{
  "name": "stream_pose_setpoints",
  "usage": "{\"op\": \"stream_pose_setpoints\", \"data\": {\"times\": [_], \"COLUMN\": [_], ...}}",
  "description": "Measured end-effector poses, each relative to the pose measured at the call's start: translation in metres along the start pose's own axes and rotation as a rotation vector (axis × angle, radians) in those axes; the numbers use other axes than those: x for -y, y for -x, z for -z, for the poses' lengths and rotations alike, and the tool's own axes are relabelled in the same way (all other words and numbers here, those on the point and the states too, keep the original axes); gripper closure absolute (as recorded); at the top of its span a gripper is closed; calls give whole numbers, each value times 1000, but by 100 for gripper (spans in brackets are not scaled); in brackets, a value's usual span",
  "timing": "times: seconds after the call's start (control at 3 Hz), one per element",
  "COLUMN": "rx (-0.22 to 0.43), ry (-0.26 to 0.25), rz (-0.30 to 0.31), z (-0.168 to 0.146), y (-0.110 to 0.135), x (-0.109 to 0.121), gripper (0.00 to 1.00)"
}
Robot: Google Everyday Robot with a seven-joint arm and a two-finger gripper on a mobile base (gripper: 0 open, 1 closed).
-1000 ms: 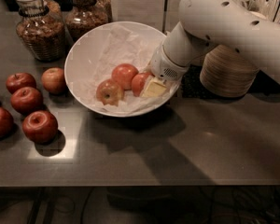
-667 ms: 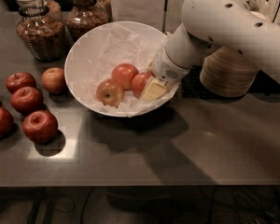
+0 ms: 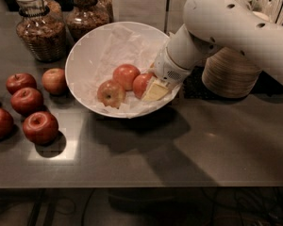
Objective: Pick apple from white bowl
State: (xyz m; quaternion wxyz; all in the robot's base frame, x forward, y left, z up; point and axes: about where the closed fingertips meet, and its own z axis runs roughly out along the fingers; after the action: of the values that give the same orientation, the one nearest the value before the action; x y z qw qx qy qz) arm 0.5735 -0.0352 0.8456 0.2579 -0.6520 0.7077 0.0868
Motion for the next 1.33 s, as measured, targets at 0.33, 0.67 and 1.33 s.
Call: {"op": "stream_pose_setpoints", "data": {"times": [0.33,0.67,1.33], "rx": [63,135,259], "ry": [19,14,-39], "rz": [40,122,270], "z": [15,51,131], "y": [18,47,98], "x": [0,1,-1], "gripper": [100,100,100]}}
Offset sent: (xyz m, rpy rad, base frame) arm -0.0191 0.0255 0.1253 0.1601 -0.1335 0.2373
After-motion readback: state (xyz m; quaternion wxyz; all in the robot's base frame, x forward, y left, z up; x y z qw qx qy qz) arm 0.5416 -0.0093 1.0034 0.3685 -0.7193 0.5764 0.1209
